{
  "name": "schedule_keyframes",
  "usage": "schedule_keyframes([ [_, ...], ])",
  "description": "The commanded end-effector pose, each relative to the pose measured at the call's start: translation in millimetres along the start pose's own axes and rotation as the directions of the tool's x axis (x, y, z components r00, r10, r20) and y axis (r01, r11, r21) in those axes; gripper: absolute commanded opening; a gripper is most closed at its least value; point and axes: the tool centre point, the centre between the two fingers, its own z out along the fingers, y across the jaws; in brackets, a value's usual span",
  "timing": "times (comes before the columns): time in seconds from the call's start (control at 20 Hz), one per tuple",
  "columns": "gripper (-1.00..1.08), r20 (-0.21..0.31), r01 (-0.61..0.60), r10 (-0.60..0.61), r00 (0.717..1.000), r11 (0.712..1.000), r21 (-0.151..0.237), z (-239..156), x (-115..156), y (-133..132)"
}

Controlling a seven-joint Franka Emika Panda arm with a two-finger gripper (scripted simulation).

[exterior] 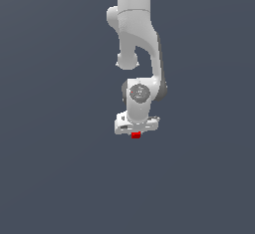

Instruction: Lift up the red cube by 0.2 meters.

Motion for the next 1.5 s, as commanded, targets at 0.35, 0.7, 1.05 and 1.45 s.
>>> schedule_keyframes([
  [0.35, -1.00, 0.000, 0.000, 0.000, 1.000, 1.000, 0.000, 0, 0, 0],
  [0.7, -1.00, 0.001, 0.000, 0.000, 1.000, 1.000, 0.000, -10, 0, 0],
  [1.05, -1.00, 0.001, 0.000, 0.000, 1.000, 1.000, 0.000, -49, -2, 0],
  [1.45, -1.00, 0.001, 0.000, 0.000, 1.000, 1.000, 0.000, -126, -3, 0],
])
